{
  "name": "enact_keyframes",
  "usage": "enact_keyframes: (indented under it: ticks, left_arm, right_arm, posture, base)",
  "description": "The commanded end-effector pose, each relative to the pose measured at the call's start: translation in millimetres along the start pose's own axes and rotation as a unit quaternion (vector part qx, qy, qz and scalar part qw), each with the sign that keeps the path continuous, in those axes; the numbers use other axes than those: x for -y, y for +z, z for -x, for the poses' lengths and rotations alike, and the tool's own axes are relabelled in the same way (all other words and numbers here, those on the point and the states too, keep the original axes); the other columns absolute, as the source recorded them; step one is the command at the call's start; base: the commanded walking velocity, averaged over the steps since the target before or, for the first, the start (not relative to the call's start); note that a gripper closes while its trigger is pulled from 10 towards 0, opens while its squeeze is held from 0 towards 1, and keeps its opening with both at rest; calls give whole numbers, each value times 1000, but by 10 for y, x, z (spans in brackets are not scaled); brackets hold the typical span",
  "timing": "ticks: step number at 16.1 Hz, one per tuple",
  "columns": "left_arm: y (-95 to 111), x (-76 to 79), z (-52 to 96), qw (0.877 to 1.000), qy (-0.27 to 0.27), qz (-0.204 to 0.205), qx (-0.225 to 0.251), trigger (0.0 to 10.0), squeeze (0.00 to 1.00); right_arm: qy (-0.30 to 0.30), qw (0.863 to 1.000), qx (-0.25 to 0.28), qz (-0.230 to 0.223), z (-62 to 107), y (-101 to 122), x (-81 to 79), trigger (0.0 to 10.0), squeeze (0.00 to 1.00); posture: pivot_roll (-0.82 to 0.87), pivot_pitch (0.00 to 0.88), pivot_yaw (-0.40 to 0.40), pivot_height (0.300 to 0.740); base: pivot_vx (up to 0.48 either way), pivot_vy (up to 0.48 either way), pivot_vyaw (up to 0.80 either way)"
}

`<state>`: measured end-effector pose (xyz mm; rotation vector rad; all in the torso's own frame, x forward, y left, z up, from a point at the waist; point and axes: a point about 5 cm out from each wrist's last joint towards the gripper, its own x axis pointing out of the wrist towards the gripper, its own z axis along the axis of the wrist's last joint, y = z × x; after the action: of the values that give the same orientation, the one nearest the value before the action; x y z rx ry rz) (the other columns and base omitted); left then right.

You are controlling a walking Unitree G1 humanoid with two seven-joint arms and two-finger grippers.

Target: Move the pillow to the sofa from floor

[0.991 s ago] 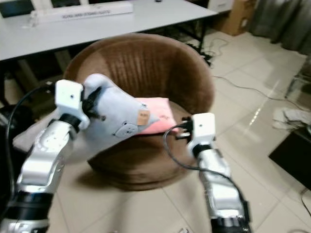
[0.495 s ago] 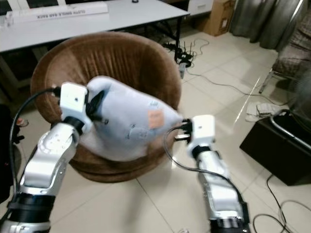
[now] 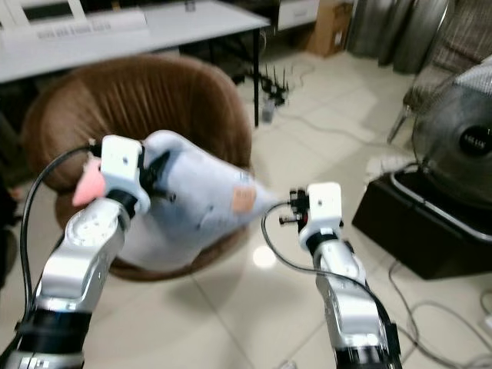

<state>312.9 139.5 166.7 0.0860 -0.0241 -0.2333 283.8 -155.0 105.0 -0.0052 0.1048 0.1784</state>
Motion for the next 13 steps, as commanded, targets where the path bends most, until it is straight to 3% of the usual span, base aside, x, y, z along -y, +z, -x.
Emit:
enact_keyframes:
  ticks: [1, 5, 13]
  left_arm:
    - [238, -102, 1, 998, 21, -2, 56, 10000, 0]
    - [312, -135, 0, 997, 19, -13, 79, 10000, 0]
    - [339, -176, -7, 995, 22, -17, 93, 10000, 0]
  right_arm:
    - [10, 1000, 5, -5, -22, 23, -64, 10000, 0]
    - [7, 1000, 0, -25, -45, 23, -66, 10000, 0]
    - [8, 1000, 5, -11, -79, 41, -71, 10000, 0]
  posture:
    - [-21, 0, 64, 740]
    - [-16, 0, 61, 740]
    - [-15, 0, 61, 740]
  base:
    - [0, 0, 0]
    - [75, 0, 0]
    - [443, 0, -73]
